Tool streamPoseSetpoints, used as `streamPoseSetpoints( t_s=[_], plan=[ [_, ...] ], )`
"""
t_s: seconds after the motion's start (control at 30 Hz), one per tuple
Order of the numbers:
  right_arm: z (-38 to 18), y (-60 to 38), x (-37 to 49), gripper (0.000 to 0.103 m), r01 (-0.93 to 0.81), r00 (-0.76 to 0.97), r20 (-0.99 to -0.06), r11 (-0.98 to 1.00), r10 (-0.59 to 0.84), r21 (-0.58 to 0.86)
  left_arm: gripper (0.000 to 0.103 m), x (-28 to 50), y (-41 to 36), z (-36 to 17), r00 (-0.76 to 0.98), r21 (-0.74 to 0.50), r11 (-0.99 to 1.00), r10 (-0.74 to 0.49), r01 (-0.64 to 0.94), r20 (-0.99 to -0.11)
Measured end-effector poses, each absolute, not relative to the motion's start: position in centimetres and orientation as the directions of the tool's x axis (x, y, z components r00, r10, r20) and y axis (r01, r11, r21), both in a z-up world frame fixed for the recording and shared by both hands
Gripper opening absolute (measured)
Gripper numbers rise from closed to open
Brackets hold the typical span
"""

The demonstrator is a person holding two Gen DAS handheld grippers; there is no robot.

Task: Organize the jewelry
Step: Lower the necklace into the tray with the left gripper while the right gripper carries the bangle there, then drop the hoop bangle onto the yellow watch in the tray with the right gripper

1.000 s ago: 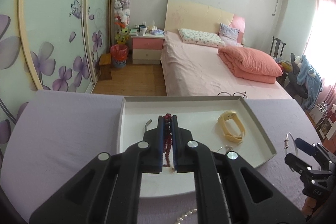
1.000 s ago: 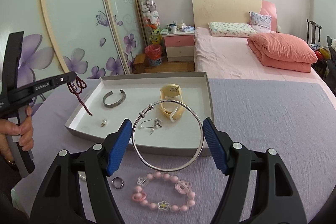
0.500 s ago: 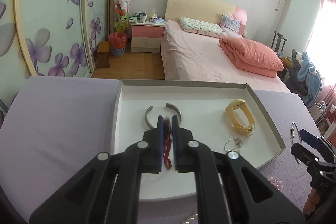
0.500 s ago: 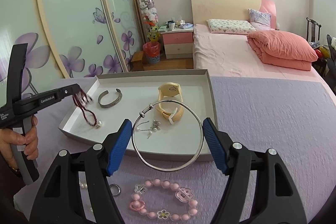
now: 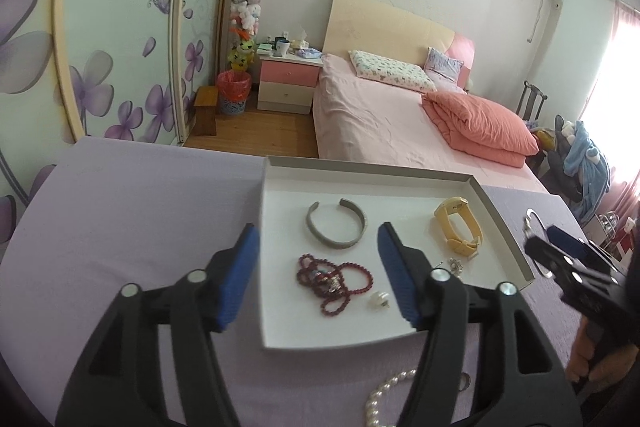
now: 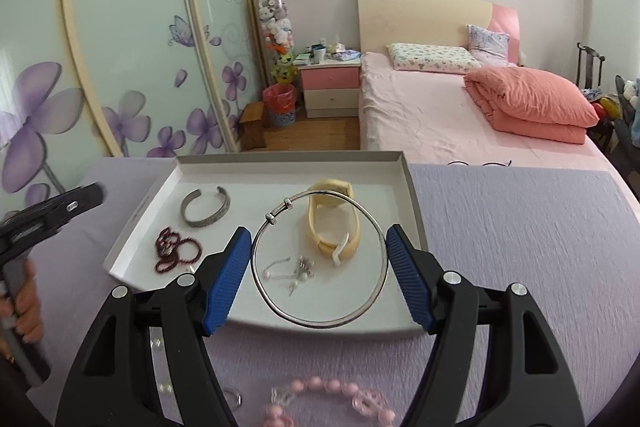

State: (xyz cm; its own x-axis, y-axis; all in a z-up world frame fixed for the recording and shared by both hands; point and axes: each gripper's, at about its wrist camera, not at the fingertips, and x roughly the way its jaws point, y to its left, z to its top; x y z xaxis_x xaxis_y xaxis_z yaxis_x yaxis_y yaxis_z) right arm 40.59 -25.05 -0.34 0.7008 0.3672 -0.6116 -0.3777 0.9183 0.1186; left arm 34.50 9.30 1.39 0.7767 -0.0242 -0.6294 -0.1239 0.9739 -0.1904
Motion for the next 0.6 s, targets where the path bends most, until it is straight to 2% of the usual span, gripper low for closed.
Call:
streamPoseSetpoints(
  t_s=[0.37,0.6],
  plan=[
    [-4.1,-23.5,46.0,0.071,-0.264,0.636,-0.710,0.950,0.302,0.168,0.068,33.6,10.5,0.8,0.773,-0.189,0.973,-0.018,-0.132,-0.635],
    [-4.8,-23.8,46.9,0.071,-0.235,0.632,-0.721,0.957,0.284,0.171,0.069,33.7,10.8,0.1,0.767,-0.185,0.974,-0.019,-0.131,-0.641]
  ],
)
